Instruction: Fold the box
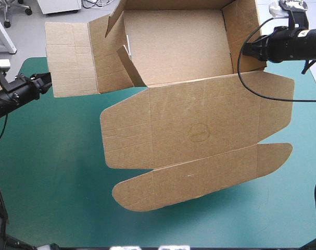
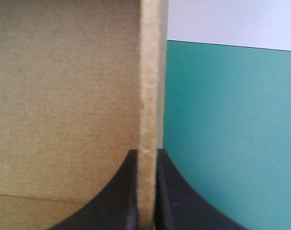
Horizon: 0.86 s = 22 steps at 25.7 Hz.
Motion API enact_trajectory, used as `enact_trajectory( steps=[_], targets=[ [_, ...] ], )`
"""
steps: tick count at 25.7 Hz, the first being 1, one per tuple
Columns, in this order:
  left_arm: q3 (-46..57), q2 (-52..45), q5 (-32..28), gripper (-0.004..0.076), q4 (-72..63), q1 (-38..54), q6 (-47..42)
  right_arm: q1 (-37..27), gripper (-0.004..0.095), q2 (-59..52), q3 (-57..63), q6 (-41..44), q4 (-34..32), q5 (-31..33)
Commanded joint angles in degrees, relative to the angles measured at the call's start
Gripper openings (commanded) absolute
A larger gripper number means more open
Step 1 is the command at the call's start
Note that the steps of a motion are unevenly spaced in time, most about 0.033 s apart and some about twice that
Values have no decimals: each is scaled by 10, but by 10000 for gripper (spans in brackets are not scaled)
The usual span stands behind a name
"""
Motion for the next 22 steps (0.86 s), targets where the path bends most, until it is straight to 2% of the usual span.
enact_trajectory(
  steps=[1, 4, 13, 22],
  targets=[
    [-18, 8, 60, 4, -50, 10, -5, -3, -13, -27, -14, 5, 40, 0],
    [-18, 30, 60, 4, -41, -24, -4, -3, -13, -27, -14, 0, 67, 0],
    [-18, 37, 60, 4, -57, -106, 7, -3, -13, -27, -14, 0, 68, 0],
    [-19, 22, 60, 4, -94, -176, -24, -3, -13, -27, -14, 0, 68, 0]
  ],
)
